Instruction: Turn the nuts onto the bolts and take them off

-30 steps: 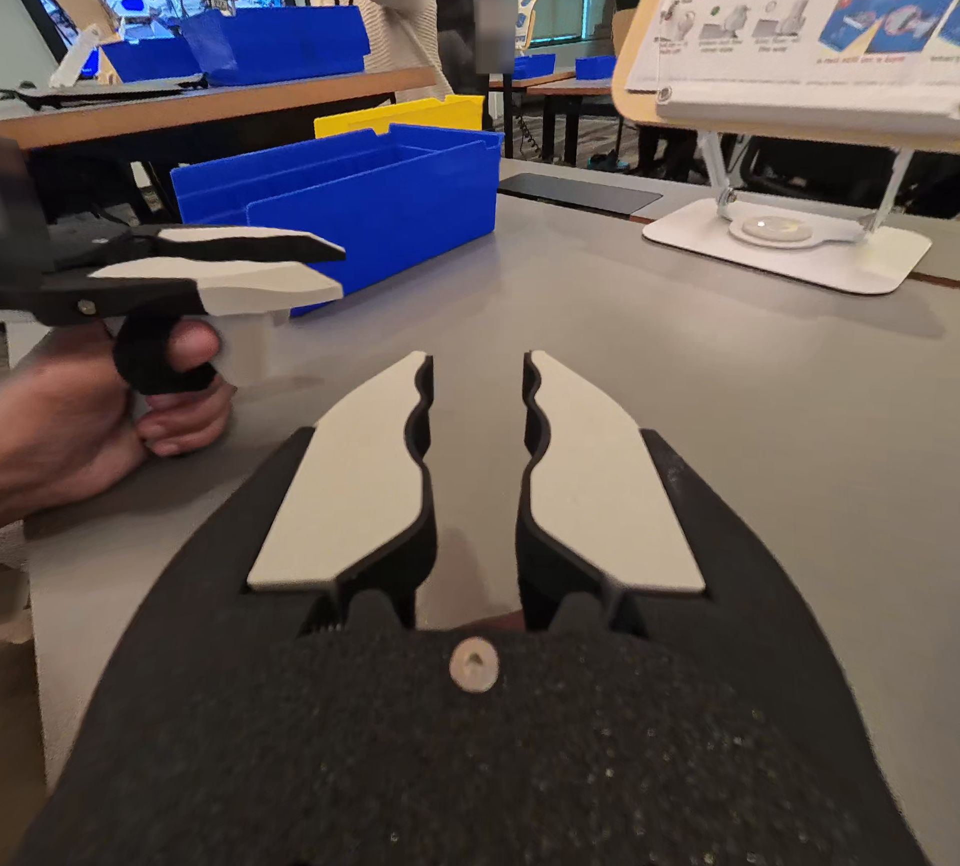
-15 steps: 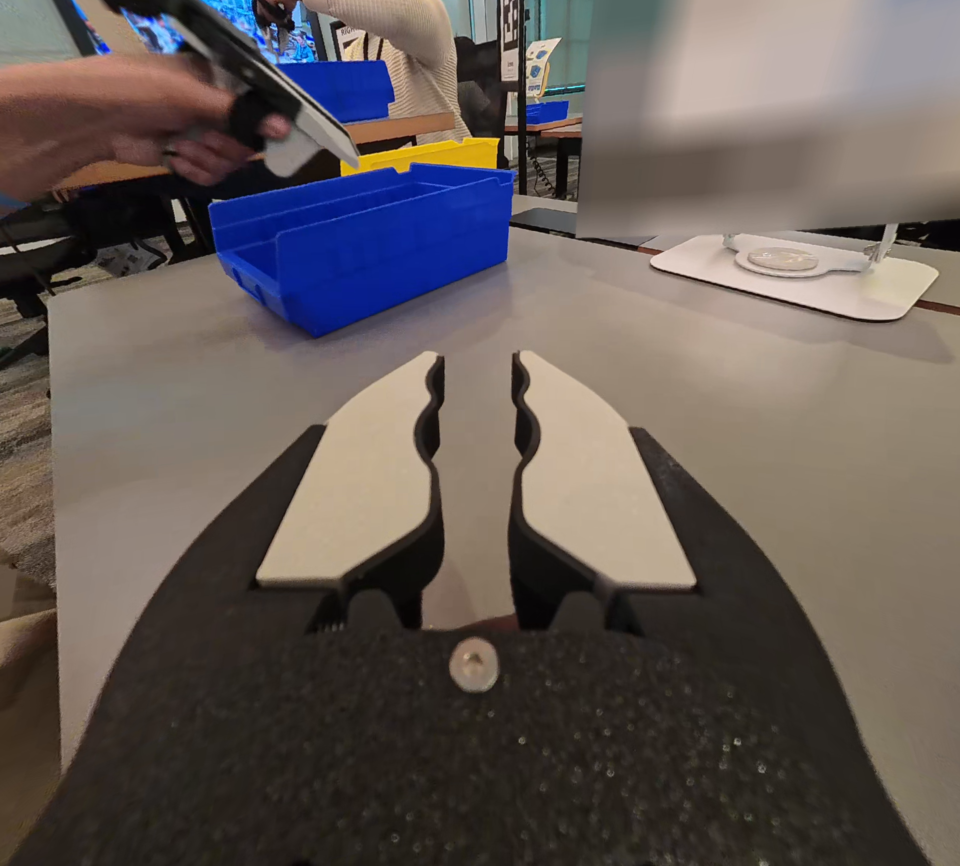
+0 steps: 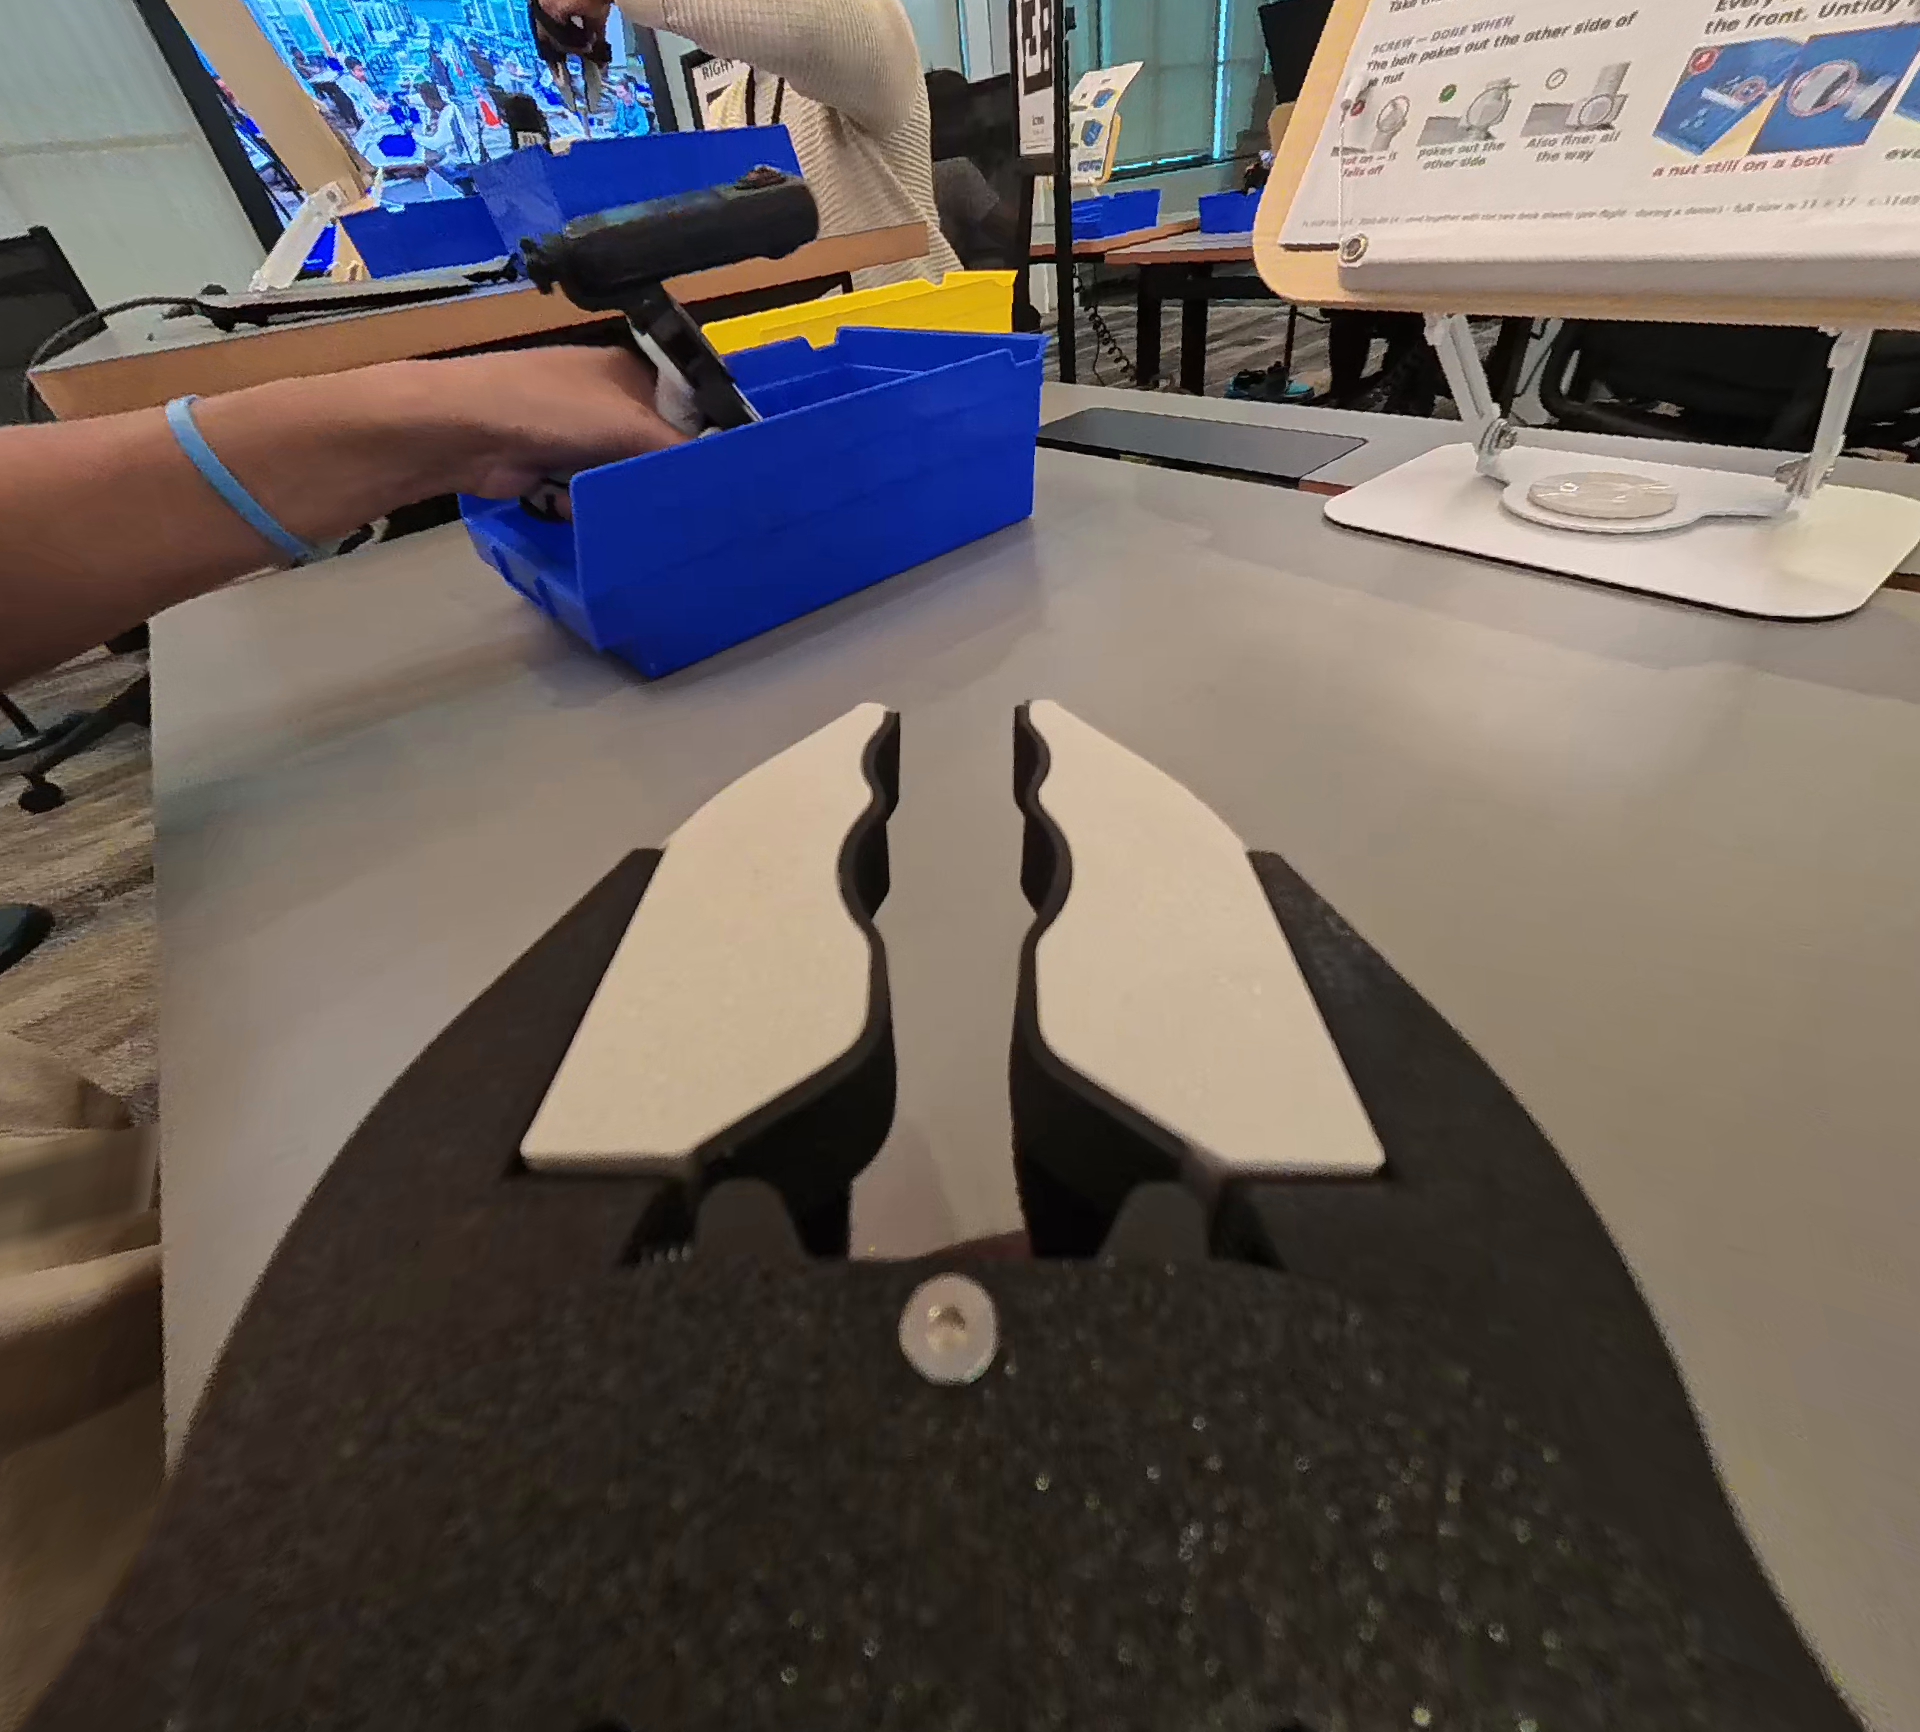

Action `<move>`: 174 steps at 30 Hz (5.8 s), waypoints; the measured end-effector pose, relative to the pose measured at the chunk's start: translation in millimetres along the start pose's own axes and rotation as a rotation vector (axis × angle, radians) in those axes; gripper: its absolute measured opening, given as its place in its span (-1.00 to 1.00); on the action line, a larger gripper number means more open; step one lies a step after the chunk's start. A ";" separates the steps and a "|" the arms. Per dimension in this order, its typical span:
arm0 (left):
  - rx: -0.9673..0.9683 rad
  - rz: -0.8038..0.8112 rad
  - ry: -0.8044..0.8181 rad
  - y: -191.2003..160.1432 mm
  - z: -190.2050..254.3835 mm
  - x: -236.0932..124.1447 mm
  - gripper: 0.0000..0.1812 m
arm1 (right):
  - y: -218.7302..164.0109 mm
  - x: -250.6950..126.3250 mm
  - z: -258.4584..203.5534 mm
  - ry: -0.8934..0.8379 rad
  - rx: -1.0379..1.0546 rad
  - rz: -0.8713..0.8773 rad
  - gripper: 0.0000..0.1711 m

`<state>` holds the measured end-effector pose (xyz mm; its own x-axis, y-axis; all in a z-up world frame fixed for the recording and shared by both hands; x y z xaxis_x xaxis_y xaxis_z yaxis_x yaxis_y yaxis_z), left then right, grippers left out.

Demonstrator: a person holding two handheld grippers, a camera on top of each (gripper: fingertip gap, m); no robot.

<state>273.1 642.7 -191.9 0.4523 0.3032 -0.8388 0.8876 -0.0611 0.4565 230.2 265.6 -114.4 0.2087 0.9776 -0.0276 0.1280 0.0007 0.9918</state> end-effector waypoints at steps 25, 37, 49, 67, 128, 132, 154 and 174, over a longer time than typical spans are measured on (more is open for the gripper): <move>-0.258 0.036 -0.028 -0.8 -17.5 4.6 -0.67 | 1.2 -3.0 2.3 0.023 0.053 0.025 -0.82; -0.134 -0.108 -0.035 -20.0 -25.6 13.5 -0.89 | 1.2 -3.7 1.8 0.033 0.065 0.027 -0.84; -0.012 0.505 -0.175 36.2 28.4 -125.5 -0.90 | 8.2 5.1 2.1 0.071 0.036 0.003 -0.83; 0.219 0.766 -0.961 34.0 252.7 -245.6 -0.90 | 73.2 49.9 -26.8 0.461 0.369 0.064 -0.67; 0.394 1.018 -0.528 31.4 270.1 -247.4 -0.80 | 86.3 24.6 -27.4 0.405 0.406 0.218 -0.80; 0.396 1.002 -0.554 31.4 270.4 -247.6 -0.80 | 86.3 23.6 -27.4 0.401 0.402 0.218 -0.80; 0.474 0.916 -0.865 21.8 306.1 -170.0 -0.81 | 9.9 20.9 22.4 0.204 0.394 -0.113 -0.54; 0.475 0.960 -0.878 21.7 293.2 -184.3 -0.81 | 21.0 30.6 3.7 0.365 0.251 -0.158 -0.52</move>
<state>234.6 306.7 -114.4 0.6456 -0.7223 -0.2480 0.0648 -0.2717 0.9602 242.8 294.8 -95.0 -0.1811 0.9797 -0.0858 0.3703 0.1488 0.9169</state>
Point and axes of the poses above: each gripper's, where its closed fingertips meet, x out along the fingers, y out of its top, z = x × y across the jaws, the point moved 1 cm from there along -x, back along the fingers, and after that the axes turned 9 degrees about y, right-handed, at the moved point
